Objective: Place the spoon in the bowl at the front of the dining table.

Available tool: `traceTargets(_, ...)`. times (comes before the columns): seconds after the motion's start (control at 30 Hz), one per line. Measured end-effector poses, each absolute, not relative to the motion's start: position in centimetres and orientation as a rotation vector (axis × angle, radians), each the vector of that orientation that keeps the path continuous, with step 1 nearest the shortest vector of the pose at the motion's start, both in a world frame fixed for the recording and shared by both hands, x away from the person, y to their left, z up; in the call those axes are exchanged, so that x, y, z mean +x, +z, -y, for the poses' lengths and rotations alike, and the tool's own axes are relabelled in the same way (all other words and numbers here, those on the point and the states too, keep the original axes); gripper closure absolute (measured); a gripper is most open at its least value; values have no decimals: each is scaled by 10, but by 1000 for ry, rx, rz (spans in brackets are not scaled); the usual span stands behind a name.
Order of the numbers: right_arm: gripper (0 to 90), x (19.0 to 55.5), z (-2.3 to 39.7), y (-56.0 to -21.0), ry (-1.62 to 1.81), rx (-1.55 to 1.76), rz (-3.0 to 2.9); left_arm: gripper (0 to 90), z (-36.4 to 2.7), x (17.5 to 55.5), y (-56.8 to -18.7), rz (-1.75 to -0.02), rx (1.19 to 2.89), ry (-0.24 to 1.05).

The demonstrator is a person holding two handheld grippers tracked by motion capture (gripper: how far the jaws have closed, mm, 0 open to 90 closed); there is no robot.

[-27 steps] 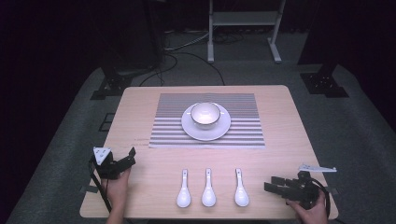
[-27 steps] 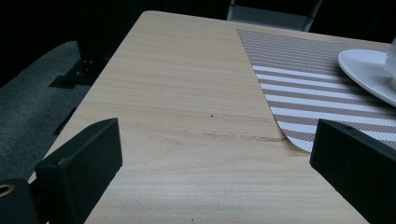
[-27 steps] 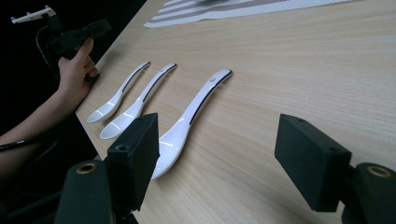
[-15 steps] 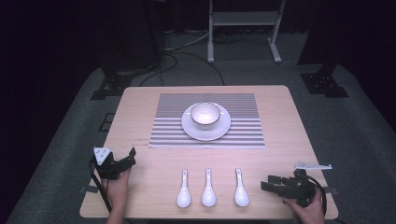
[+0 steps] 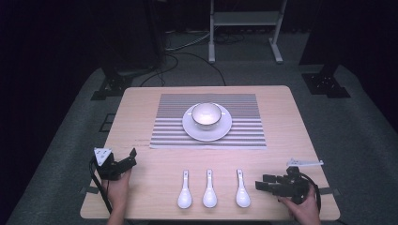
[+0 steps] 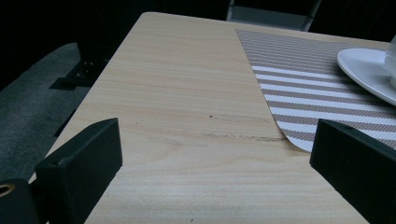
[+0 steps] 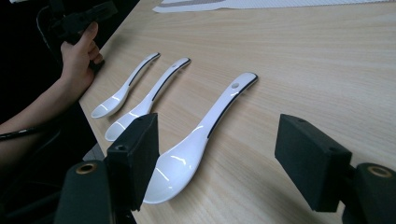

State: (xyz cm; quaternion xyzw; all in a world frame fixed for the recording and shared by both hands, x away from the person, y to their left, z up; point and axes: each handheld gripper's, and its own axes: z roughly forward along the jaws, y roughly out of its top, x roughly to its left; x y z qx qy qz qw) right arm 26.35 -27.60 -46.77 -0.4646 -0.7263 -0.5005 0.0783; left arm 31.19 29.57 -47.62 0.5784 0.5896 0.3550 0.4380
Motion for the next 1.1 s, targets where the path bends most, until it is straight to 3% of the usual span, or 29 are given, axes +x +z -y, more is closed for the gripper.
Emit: traceTargets(1.1,320,294,233,-462,-1378,-1295,2221,11,-295,312,-476,-1462,1440,889)
